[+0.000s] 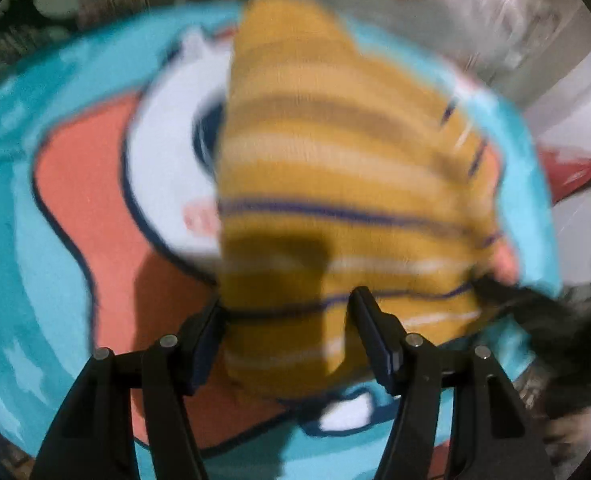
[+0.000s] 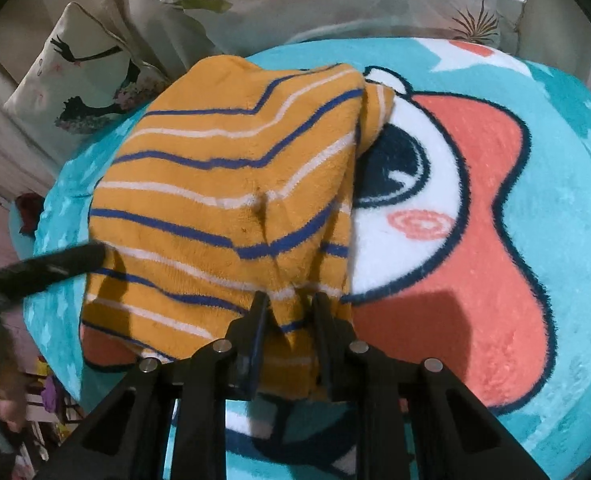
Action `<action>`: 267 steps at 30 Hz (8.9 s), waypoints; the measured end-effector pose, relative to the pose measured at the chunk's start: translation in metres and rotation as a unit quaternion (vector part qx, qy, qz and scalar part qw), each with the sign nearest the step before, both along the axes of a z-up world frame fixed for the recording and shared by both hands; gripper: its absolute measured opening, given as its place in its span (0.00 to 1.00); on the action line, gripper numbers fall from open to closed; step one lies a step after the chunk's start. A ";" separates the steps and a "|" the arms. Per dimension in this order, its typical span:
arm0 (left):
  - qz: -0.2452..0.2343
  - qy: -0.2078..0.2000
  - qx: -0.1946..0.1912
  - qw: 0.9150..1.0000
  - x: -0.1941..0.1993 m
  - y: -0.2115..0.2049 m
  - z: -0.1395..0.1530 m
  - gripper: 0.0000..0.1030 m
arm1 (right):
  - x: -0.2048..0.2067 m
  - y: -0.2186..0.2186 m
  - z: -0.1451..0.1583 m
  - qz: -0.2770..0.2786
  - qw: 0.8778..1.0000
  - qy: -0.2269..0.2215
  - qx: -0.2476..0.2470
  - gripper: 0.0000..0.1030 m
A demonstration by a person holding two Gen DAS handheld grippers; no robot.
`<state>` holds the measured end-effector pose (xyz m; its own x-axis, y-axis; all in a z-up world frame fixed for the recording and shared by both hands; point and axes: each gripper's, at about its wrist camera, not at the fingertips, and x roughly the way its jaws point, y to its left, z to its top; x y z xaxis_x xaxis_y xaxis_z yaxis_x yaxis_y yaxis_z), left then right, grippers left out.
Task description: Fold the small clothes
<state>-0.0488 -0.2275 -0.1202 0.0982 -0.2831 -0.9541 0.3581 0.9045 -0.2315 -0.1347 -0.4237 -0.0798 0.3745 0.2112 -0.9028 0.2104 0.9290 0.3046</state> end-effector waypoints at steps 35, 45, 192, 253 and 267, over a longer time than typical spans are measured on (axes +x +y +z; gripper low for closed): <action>0.001 -0.046 -0.020 0.999 0.014 0.012 0.026 0.73 | 0.119 -0.021 0.023 -0.035 0.999 -0.025 0.001 0.26; 0.049 -0.018 -0.041 0.998 -0.023 0.033 0.009 0.75 | 0.023 -0.008 0.012 -0.011 0.999 -0.008 -0.045 0.52; 0.076 -0.076 0.128 0.986 -0.117 0.061 0.024 1.00 | -0.104 0.052 -0.009 -0.066 0.981 0.100 -0.154 0.67; 0.089 -0.066 0.115 0.987 -0.115 0.091 0.019 1.00 | -0.117 0.114 0.004 -0.052 0.979 0.104 -0.167 0.68; 0.098 -0.059 0.115 0.987 -0.113 0.095 0.018 1.00 | -0.107 0.114 0.002 -0.039 0.980 0.107 -0.165 0.69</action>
